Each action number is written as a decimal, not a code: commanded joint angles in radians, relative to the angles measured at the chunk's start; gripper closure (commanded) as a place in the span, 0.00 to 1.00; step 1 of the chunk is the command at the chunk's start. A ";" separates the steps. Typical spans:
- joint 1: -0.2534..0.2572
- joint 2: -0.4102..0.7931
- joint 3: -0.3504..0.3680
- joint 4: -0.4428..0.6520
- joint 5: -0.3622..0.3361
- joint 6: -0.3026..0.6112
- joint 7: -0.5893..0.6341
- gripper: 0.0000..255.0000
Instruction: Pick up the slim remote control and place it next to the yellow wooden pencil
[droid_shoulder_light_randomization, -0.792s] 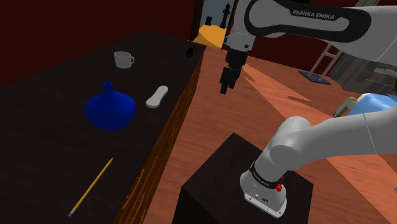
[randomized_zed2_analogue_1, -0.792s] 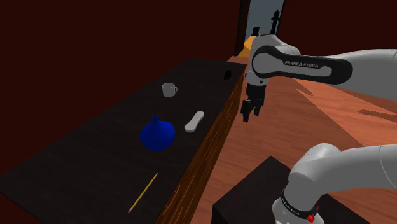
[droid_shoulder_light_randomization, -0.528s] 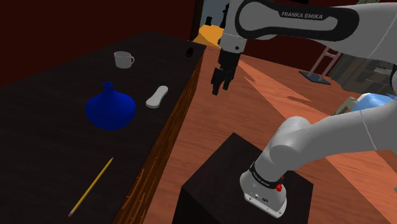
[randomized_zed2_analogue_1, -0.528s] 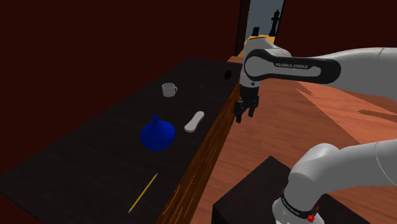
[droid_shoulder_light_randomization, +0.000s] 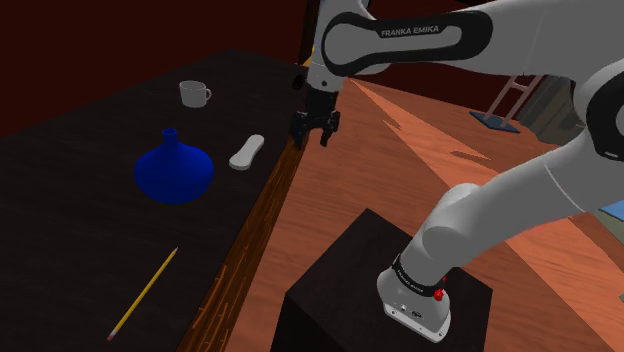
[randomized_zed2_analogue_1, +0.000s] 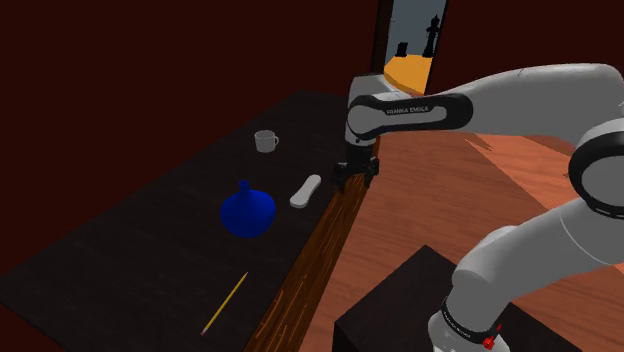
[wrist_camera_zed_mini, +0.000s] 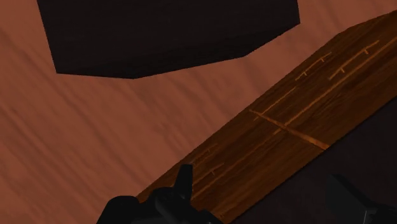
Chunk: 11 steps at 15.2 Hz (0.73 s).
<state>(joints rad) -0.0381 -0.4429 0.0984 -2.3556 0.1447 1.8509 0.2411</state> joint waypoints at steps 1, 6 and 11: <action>-0.007 0.080 0.032 0.037 0.005 0.056 0.091 0.00; -0.031 0.269 0.078 0.150 -0.023 0.155 0.292 0.00; -0.043 0.459 0.094 0.292 -0.079 0.218 0.491 0.00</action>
<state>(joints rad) -0.0809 -0.0333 0.1878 -2.1035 0.0799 2.0561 0.6832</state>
